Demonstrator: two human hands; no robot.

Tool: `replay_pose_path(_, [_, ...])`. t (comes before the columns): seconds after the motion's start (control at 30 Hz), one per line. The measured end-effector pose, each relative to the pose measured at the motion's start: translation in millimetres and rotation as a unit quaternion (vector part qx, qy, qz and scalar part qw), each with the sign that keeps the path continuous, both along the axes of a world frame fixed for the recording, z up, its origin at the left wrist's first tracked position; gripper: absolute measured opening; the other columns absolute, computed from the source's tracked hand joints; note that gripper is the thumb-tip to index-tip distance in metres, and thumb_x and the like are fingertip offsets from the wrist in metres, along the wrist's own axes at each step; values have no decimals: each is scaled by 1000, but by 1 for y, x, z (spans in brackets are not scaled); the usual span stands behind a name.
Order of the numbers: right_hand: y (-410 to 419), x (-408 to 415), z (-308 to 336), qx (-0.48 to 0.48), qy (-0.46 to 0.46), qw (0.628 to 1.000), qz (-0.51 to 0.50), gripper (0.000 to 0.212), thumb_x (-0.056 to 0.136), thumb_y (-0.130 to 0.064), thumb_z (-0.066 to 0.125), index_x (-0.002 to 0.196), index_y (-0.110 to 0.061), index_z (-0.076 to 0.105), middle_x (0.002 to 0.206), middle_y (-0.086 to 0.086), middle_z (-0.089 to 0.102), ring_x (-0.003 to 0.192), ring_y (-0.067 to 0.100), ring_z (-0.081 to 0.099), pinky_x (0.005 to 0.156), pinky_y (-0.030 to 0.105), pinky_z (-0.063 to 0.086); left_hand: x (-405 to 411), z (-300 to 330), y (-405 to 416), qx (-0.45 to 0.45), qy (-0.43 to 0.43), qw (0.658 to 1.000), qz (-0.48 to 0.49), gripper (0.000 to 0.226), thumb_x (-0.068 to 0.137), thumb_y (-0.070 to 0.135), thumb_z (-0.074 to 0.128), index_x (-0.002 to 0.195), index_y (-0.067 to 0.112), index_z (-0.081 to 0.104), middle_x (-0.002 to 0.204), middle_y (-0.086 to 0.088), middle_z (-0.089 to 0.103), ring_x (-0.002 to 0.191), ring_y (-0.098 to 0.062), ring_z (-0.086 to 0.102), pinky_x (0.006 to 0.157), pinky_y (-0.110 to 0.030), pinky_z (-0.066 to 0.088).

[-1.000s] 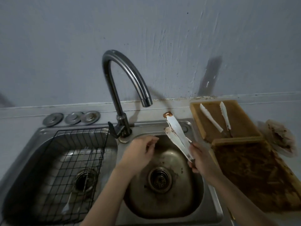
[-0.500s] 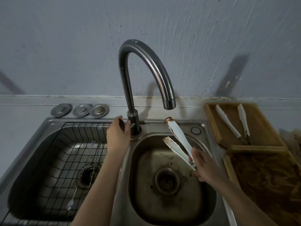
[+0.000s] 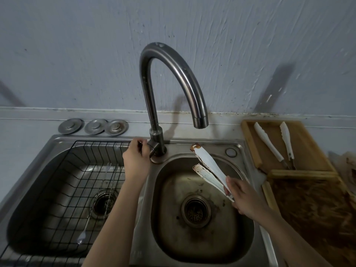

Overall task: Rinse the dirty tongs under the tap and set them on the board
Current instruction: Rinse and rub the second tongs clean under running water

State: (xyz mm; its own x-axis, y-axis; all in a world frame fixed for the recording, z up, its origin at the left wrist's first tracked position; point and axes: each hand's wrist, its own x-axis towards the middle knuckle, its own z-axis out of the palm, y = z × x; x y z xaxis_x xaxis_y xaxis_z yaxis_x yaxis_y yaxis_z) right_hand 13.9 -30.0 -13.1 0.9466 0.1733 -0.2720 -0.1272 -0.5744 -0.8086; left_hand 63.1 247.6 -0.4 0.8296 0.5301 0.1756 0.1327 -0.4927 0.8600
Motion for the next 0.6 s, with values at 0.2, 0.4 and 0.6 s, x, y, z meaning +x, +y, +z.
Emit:
replay_pose_path(0.2, [-4,-4,0,-6,2,1000,7,43,96,-40,31,66,-13,46,41,-7,32,32,4,32,37,13,25,-9,-2,-2,-44,-6,999,-7,20,97,15,44,104,5,60,62,1,54,43,-3,49,42,-9,38])
replay_pose_path(0.4, [-3,-7,-2,-13,3,1000,10,44,96,-42,30,68,-13,47,39,-7,33,33,4,34,41,15,25,-12,-1,-2,-46,-12,999,-7,19,97,12,43,104,5,60,62,1,54,44,4,50,44,-7,37])
replay_pose_path(0.6, [-2,-8,1,-10,-2,1000,19,44,96,-41,29,66,-13,45,35,-8,34,32,5,33,37,13,25,-12,-3,-1,-40,-5,999,-5,20,98,14,42,107,6,59,64,2,55,47,-5,47,43,-8,37])
